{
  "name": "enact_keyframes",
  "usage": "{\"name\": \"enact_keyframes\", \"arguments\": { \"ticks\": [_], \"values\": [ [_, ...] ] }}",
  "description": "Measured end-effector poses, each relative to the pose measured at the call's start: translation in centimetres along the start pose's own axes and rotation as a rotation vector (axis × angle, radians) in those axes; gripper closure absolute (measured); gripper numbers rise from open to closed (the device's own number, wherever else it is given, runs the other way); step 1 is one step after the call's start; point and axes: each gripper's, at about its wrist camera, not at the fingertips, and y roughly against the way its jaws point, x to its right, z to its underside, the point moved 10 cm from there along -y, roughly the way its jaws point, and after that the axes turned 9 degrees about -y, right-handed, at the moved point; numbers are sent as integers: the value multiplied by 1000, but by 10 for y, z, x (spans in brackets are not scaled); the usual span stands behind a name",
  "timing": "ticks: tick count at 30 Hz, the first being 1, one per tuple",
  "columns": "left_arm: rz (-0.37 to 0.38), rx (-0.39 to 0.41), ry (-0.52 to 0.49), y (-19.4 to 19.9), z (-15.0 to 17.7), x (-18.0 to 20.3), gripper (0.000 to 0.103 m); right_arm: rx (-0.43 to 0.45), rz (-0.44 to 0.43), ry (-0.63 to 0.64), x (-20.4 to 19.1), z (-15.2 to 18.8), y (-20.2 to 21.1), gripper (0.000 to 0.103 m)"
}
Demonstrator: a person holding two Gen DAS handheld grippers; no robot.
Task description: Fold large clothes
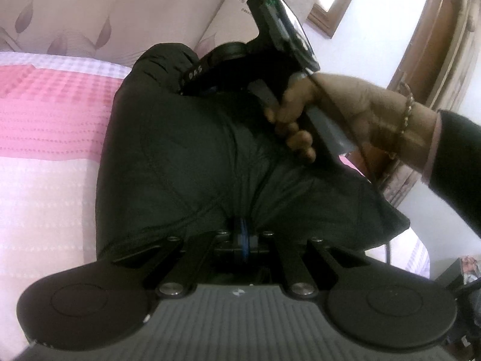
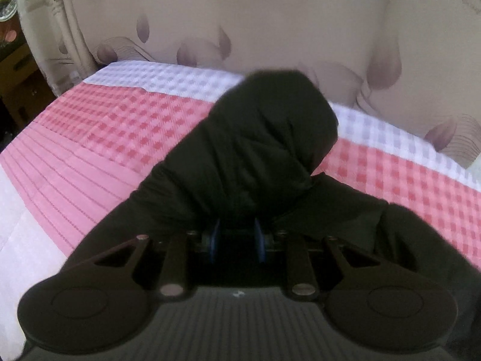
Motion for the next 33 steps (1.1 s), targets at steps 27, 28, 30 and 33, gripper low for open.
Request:
{"name": "enact_keyframes", "arguments": {
  "ticks": [27, 28, 30, 33],
  "values": [
    [-9, -33, -22, -4, -2, -4, 92, 369, 60, -232, 60, 236, 188, 79],
    [-8, -30, -27, -4, -2, -4, 92, 371, 62, -236, 59, 236, 183, 79],
    [-8, -26, -29, -3, -1, -4, 92, 379, 59, -264, 59, 240, 175, 80],
    [-20, -25, -31, -3, -2, -2, 92, 381, 63, -258, 60, 240, 174, 80]
  ]
}}
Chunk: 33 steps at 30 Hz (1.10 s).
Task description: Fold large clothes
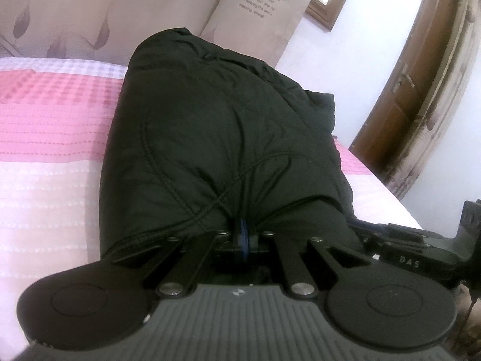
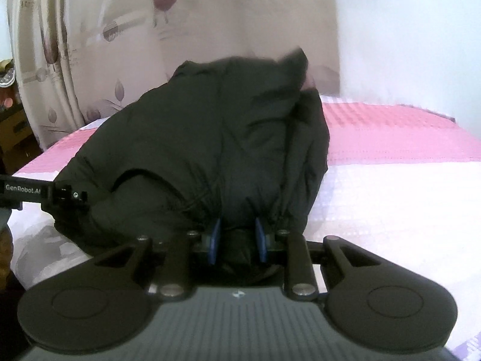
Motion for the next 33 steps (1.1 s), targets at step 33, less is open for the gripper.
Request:
{"name": "enact_keyframes", "arguments": {
  "ticks": [33],
  "values": [
    [-128, 7, -163, 4, -1, 12, 92, 59, 69, 9, -10, 9, 4, 79]
  ]
}}
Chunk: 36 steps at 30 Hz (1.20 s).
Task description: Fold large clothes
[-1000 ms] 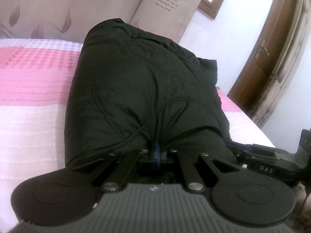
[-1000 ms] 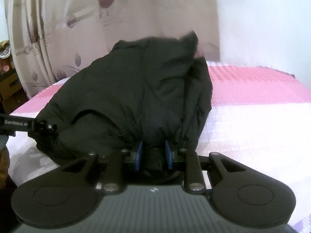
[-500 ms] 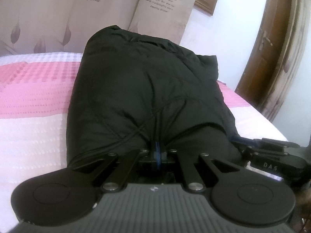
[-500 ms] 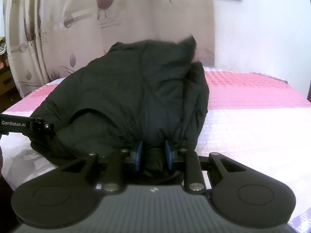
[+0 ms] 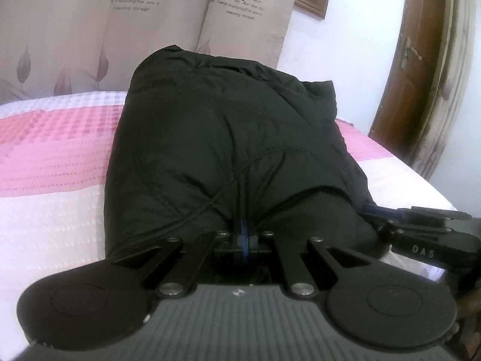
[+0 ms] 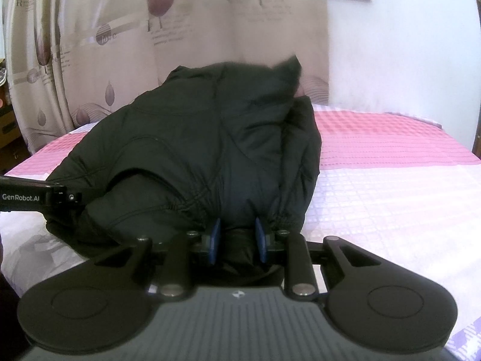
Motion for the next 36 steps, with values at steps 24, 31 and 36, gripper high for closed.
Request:
{"name": "enact_keyframes", "arguments": {
  "ticks": [24, 31, 36],
  "values": [
    [-126, 104, -150, 49, -31, 14, 0, -6, 17, -15, -2, -5, 2, 77],
    [-91, 148, -53, 73, -61, -12, 0, -27, -2, -45, 2, -9, 3, 57],
    [-80, 130, 94, 57, -73, -60, 0, -11, 5, -78, 12, -18, 14, 16]
  ]
}}
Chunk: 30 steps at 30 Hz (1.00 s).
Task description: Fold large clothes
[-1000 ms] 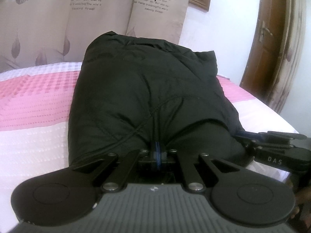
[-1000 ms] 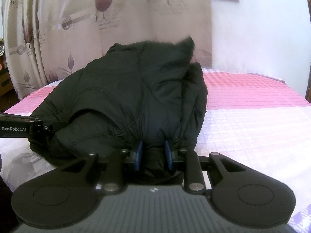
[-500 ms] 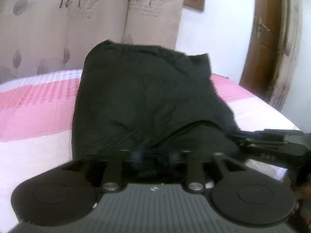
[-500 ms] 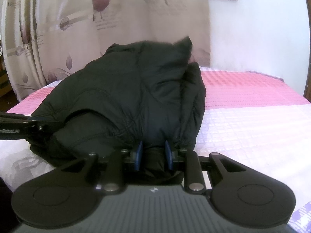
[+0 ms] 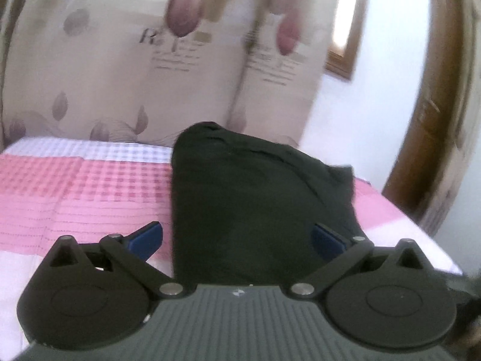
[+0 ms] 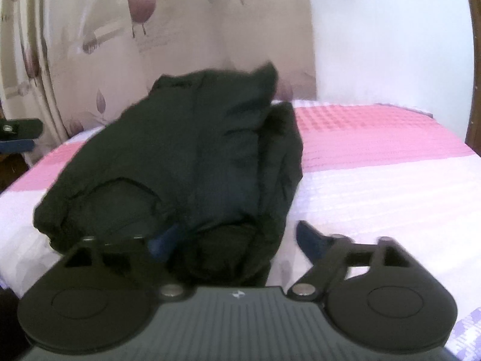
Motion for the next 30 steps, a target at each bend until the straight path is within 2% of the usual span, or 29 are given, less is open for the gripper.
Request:
{"name": "enact_keyframes", "arguments": {
  "ticks": [2, 4, 5, 8, 11, 14, 15, 18, 21, 25, 29, 30],
  "values": [
    [17, -11, 24, -12, -5, -17, 0, 19, -28, -35, 4, -7, 9, 15],
    [55, -57, 34, -28, -8, -29, 0, 24, -56, -66, 11, -19, 14, 3],
    [82, -87, 38, -38, -8, -34, 0, 11, -73, -90, 15, -25, 13, 2],
    [215, -168, 111, -67, -1, -49, 0, -49, -145, -205, 32, -42, -1, 1],
    [295, -216, 219, -90, 10, -63, 0, -143, -181, -289, 49, -48, -30, 1],
    [369, -251, 267, -108, 20, -68, 0, -206, -181, -312, 61, -49, -59, 1],
    [423, -250, 284, -113, 22, -65, 0, -225, -191, -319, 62, -49, -68, 1],
    [522, -287, 332, -129, 29, -60, 0, -273, -259, -352, 58, -47, -90, 1],
    [569, -311, 330, -140, 33, -56, 0, -308, -320, -356, 51, -49, -108, 0],
    [615, -323, 378, -149, 42, -58, 1, -340, -381, -383, 41, -48, -124, 0],
    [544, -287, 296, -144, 40, -48, 9, -337, -414, -393, 31, -46, -126, 1],
    [511, -272, 263, -140, 38, -45, 14, -334, -428, -399, 27, -44, -125, 13]
  ]
}}
